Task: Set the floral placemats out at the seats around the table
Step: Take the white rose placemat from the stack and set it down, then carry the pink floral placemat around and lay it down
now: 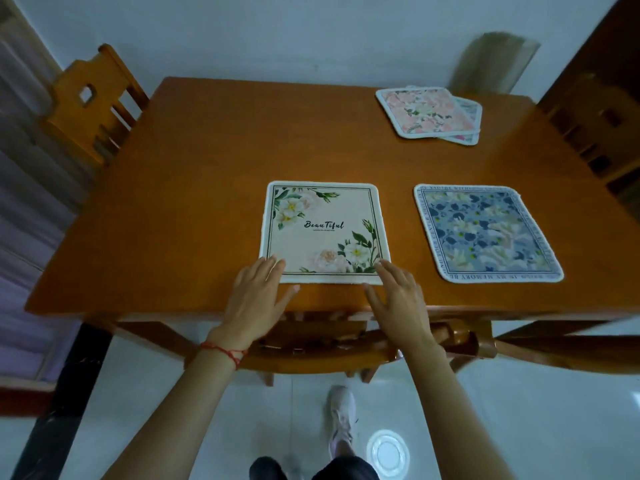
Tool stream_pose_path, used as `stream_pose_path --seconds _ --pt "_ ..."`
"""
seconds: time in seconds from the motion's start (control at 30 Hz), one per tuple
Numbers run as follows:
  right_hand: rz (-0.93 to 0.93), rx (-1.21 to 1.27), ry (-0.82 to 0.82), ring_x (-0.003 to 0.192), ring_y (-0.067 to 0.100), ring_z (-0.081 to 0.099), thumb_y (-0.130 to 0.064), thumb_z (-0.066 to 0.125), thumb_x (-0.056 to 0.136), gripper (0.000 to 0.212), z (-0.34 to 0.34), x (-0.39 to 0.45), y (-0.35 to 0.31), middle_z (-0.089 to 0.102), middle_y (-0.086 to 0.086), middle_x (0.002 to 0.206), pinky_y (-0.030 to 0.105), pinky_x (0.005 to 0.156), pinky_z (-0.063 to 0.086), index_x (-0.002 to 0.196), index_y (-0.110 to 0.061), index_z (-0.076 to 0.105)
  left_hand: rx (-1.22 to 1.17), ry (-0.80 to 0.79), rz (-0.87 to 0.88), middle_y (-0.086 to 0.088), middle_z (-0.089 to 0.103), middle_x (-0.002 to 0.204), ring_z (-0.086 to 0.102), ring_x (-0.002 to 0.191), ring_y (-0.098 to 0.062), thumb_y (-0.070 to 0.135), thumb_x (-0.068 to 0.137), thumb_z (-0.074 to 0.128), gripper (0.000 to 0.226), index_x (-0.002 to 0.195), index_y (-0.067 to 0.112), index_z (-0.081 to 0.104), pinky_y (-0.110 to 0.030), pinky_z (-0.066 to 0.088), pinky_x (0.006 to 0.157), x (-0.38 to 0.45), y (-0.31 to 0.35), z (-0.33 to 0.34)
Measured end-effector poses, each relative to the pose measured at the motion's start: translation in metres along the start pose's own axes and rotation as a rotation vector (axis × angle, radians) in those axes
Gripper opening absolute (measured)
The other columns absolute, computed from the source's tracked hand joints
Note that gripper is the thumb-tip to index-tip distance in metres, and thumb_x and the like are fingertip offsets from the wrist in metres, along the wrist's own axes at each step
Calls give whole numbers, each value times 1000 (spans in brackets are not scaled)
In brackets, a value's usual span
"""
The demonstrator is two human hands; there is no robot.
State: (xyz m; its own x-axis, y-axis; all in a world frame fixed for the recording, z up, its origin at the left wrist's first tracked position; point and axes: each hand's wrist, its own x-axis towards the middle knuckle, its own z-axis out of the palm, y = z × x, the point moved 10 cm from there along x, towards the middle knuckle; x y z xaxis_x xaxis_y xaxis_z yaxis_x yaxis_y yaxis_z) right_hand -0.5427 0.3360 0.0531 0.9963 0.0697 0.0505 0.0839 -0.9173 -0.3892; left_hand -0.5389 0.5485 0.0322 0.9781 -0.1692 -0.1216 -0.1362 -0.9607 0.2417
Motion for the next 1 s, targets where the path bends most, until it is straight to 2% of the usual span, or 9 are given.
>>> stream_pose_path --seconds 0.07,0.13,0.3,0.4,0.5,0.7,1.0 --pt "3 -3 28 125 28 44 -38 48 92 47 -3 -20 -9 52 9 134 42 100 37 129 -10 52 3 1 12 -4 24 153 17 142 -22 69 83 8 84 145 16 25 -40 15 114 -15 0 -2" --pt "8 -2 39 121 31 49 -45 39 89 54 -5 -34 -17 55 11 130 44 97 40 125 -8 55 6 16 35 -4 28 152 20 141 -22 68 75 -4 91 144 16 28 -40 17 113 -28 2 -6" --pt "26 -29 49 126 27 45 -52 28 87 64 -10 -67 -27 52 9 134 43 102 36 129 -10 52 25 76 99 -7 38 146 31 137 -24 71 78 -15 99 140 12 36 -41 23 111 -56 8 -14" --pt "19 -53 52 127 27 45 -54 26 86 66 -15 -85 -33 52 8 135 43 102 36 129 -11 52 2 88 128 -7 37 147 29 138 -24 72 75 -18 103 141 11 33 -40 20 113 -72 16 -16" --pt "8 -73 82 123 28 49 -50 30 87 60 -22 -105 -35 54 10 132 42 100 38 125 -10 55 -31 87 153 -9 37 147 29 138 -25 70 78 -15 100 141 10 33 -40 19 113 -90 26 -16" --pt "44 -86 123 117 29 54 -46 37 87 53 -36 -159 -15 58 9 127 42 96 42 121 -12 58 20 106 241 -13 55 132 50 124 -31 56 94 11 74 128 5 52 -48 36 102 -124 64 -4" --pt "153 -145 244 113 27 57 -40 41 90 46 -70 -275 51 61 10 122 39 94 45 118 -10 59 84 35 452 -13 58 128 52 121 -30 53 96 13 70 125 6 55 -49 36 101 -178 178 46"
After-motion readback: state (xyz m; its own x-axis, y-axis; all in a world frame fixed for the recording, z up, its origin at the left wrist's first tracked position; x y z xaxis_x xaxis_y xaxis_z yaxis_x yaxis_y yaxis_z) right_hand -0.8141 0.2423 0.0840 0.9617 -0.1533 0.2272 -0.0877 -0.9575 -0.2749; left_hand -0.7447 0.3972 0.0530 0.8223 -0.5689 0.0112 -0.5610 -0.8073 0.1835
